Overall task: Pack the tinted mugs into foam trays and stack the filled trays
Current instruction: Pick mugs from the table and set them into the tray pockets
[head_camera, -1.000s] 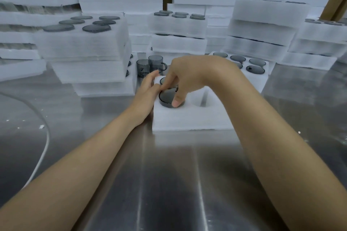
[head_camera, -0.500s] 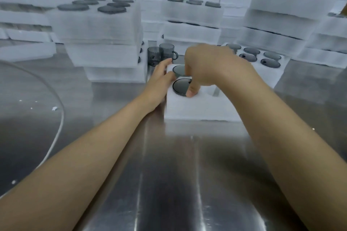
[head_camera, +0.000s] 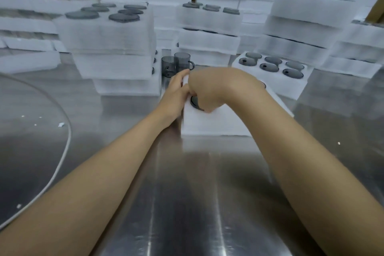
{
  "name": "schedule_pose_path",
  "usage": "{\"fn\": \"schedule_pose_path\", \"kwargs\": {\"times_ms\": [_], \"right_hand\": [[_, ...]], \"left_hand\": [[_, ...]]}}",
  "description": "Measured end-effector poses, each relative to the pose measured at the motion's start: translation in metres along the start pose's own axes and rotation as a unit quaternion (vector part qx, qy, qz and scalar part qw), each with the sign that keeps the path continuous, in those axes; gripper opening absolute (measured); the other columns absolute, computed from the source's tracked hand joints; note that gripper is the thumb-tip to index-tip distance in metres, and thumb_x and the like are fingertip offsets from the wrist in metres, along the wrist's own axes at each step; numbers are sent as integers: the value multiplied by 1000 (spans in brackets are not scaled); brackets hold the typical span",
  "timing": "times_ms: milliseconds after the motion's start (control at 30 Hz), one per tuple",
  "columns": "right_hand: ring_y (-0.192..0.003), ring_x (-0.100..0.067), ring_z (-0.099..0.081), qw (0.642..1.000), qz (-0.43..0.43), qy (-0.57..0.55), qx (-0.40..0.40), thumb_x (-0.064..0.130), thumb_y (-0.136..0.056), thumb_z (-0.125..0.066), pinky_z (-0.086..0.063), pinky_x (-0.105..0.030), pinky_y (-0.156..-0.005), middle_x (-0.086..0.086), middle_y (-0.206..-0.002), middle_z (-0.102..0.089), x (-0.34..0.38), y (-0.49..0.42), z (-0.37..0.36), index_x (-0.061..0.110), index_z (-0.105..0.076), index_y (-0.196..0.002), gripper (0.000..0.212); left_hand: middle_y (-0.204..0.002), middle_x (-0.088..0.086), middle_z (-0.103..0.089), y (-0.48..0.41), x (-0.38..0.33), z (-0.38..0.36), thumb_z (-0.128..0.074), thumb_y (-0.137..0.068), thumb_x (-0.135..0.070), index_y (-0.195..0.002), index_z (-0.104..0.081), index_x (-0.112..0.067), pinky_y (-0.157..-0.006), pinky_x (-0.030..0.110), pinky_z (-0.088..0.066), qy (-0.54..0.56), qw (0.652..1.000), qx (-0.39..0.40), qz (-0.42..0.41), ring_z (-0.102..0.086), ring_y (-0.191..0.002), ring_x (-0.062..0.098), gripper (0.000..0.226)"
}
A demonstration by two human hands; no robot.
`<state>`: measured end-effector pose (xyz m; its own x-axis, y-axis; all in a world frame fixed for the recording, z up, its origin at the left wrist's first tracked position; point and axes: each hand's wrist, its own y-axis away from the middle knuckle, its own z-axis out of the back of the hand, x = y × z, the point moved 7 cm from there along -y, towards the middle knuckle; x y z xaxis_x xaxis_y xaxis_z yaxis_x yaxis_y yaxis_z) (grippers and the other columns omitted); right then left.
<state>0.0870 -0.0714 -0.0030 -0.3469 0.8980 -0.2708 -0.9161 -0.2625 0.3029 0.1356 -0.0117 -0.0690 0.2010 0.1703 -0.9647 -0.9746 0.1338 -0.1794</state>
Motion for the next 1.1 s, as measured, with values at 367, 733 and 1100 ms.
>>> {"fn": "schedule_pose_path", "kwargs": {"times_ms": [367, 733, 1100], "right_hand": [[-86, -17, -67, 871, -35, -374, -318, 0, -83, -55, -54, -27, -75, 0, -84, -70, -66, -35, 52, 16, -74, -91, 26], [-114, -25, -54, 979, -40, -151, -135, 20, -97, -47, -44, -32, -92, -8, -129, -52, -20, -199, 17, 8, -51, -126, 31], [-75, -29, -67, 773, -74, -538, -327, -2, -82, -62, -59, -34, -70, -16, -79, -63, -100, -60, 35, -2, -68, -84, 6]], "left_hand": [[-150, -10, -23, -10, 10, -1, -56, -95, -19, -150, -29, -27, -115, 29, -20, 23, 998, 49, -22, -21, -141, 7, 61], [-147, -5, -36, -15, 17, -3, -61, -76, -35, -143, -37, -24, -115, 32, -29, 21, 996, 84, -22, -36, -135, 3, 72], [-149, -10, -33, -9, 9, 2, -64, -91, -19, -144, -41, -26, -109, 23, -27, 5, 998, 58, -28, -32, -130, -1, 58]]}}
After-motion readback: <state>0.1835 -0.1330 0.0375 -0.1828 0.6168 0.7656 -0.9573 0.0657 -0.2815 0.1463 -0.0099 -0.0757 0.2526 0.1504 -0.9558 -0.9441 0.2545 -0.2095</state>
